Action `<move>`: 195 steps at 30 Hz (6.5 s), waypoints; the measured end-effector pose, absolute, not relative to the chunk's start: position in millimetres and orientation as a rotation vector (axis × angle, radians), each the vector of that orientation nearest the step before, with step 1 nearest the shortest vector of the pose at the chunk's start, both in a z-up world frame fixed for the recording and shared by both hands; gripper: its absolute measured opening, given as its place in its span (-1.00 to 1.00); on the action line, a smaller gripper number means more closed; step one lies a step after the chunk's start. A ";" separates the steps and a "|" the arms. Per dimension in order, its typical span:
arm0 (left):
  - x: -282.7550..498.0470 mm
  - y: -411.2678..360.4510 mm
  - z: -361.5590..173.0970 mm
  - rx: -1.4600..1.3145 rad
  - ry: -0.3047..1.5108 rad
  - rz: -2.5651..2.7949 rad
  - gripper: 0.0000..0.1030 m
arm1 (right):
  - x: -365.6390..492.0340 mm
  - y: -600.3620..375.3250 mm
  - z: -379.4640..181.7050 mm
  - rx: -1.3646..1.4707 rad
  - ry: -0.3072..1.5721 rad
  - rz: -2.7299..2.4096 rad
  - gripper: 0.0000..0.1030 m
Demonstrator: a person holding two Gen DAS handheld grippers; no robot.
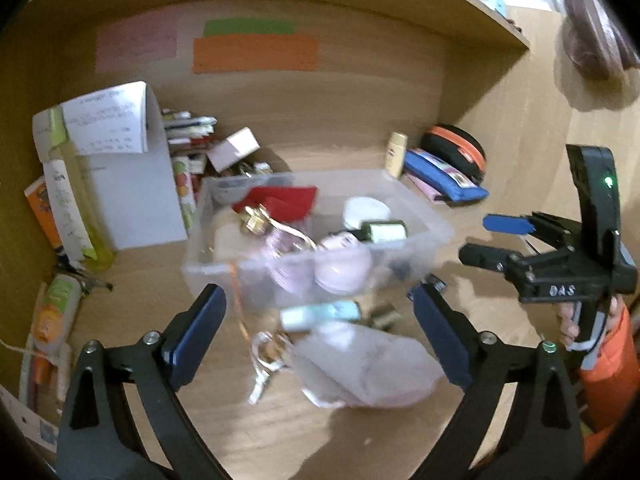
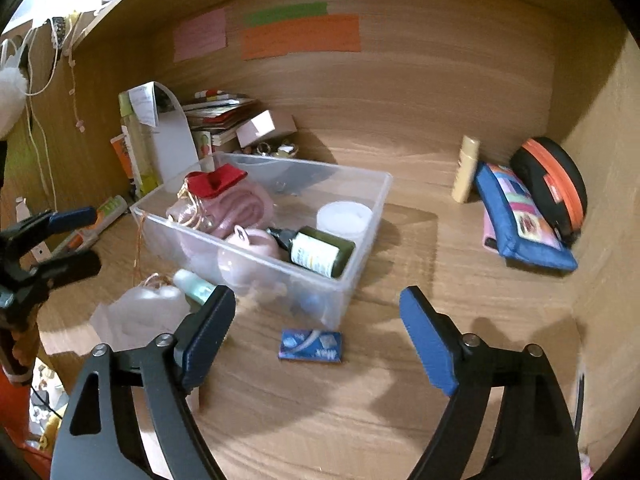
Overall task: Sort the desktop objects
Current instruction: 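Move the left gripper to the white cloth bag while right approaches the blue Max box, then grasp the white drawstring bag with the left gripper while right grasps the blue Max box, then carry the white bag and Max box into the bin and open both grippers, then move both open grippers back toward the light blue tube and domino tile, then grasp the light blue tube with the left gripper while right grasps the white domino tile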
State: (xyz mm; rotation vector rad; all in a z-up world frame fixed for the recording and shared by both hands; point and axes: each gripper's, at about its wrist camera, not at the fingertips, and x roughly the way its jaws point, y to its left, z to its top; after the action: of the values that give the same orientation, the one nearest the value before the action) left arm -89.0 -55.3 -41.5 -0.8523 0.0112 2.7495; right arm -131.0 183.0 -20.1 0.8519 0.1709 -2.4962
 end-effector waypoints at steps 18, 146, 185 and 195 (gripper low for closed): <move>-68.9 -27.5 -103.6 -1.148 -0.019 2.575 0.90 | -110.0 216.6 -55.3 0.984 0.179 -2.494 0.61; -195.1 -47.9 -41.3 -0.928 -0.067 2.678 0.86 | -181.5 134.7 -27.5 0.761 0.253 -2.489 0.57; -122.2 -111.2 -92.4 -1.109 -0.213 2.828 0.96 | -124.6 86.9 -66.7 0.940 0.454 -2.175 -0.02; -133.5 -104.2 -107.8 -1.207 -0.243 2.748 0.96 | -130.5 85.8 -74.7 0.957 0.422 -2.131 -0.71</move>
State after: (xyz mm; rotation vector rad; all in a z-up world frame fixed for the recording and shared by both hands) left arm -133.5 -104.2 -107.8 -1.2071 -0.2428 2.7481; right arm -130.5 85.8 -74.7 0.9574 0.4221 -2.1315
